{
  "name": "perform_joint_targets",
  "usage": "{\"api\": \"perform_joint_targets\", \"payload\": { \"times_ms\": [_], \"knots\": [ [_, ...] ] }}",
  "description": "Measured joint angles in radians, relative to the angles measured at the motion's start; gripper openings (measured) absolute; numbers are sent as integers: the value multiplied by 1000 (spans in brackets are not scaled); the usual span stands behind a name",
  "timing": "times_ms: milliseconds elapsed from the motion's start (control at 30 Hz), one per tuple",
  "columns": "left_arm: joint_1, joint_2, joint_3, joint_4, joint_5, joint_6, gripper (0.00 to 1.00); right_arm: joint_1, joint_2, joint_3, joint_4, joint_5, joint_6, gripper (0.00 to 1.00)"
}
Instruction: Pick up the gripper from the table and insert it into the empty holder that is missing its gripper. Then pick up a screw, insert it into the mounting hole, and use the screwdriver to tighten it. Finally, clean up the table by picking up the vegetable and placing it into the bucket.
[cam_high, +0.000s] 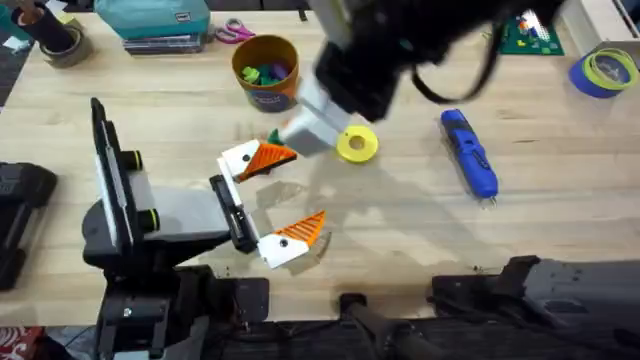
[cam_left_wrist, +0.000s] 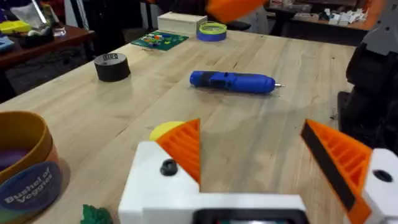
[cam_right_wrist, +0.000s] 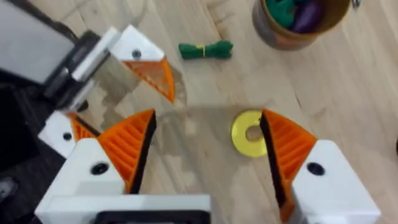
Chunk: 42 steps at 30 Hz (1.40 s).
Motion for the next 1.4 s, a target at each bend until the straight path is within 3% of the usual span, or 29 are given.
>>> {"api": "perform_joint_targets", "payload": {
  "times_ms": [267, 733, 1400],
  "knots": [
    [0, 0, 0, 0, 0, 0, 985, -107, -204, -253, 57, -45, -30, 996],
    [0, 0, 0, 0, 0, 0, 985, -397, -447, -671, 271, -473, -412, 996],
    [0, 0, 0, 0, 0, 0, 985, -418, -450, -692, 263, -550, -477, 996]
  ]
}}
